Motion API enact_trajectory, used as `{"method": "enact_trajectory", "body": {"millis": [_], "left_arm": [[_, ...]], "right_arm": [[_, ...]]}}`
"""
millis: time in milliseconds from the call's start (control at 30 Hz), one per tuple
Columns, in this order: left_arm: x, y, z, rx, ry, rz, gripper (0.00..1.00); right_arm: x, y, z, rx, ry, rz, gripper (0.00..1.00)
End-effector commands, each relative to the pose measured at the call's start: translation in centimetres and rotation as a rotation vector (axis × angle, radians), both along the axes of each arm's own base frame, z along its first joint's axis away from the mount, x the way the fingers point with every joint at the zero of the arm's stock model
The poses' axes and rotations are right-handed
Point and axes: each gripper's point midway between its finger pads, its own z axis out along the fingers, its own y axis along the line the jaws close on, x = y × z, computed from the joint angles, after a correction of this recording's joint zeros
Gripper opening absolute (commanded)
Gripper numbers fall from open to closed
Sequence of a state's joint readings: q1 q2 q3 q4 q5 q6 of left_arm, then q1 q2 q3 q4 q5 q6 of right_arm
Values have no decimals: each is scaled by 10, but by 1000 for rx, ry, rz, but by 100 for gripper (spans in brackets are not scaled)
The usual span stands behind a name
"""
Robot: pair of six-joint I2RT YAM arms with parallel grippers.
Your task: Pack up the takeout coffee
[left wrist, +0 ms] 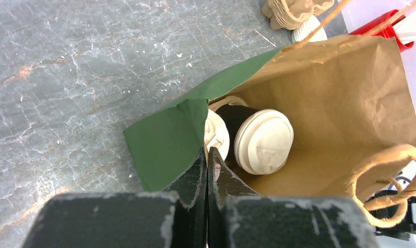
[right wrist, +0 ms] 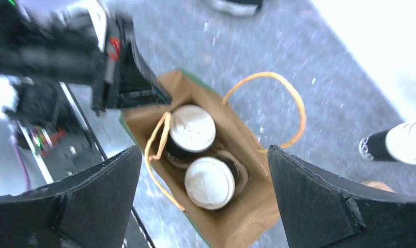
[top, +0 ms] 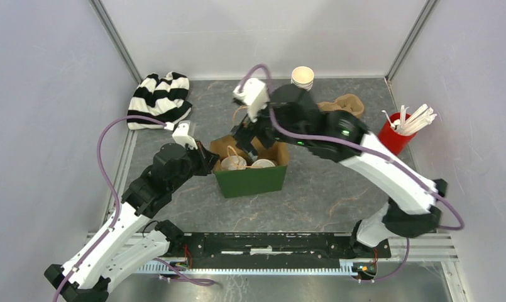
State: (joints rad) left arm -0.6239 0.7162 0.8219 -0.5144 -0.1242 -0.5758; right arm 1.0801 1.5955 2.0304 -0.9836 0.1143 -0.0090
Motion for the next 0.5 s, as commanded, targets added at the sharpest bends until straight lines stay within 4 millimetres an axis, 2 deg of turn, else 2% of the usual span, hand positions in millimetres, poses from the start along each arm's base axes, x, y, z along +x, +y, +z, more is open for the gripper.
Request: {"method": "enact_trajectory", "body": {"millis": [0, 67, 200, 233, 300, 333, 400, 467], "left_arm": [[8, -2, 21, 9, -152, -33, 2], [6, -3, 19, 15, -152, -54, 2], [5, -2, 20, 21, -166, -60, 2], [6, 0, 20, 25, -164, -50, 2], [8, 2, 20, 23, -143, -19, 2], [8, 3, 16, 34, -112, -7, 6], [11, 8, 14, 39, -58, 44, 28], [13, 12, 16, 48, -25, 78, 38]], "right_arm": [[-12, -26, 105, 404, -124, -75, 98], [-5, -57, 123, 496, -204, -189, 98], [20, -125, 126, 498, -357, -491, 98], [25, -136, 124, 483, -388, -541, 98], [32, -149, 120, 418, -447, -591, 98], [37, -150, 119, 384, -465, -602, 98], [47, -149, 117, 326, -478, -619, 98], [62, -145, 104, 247, -463, -641, 98]]}}
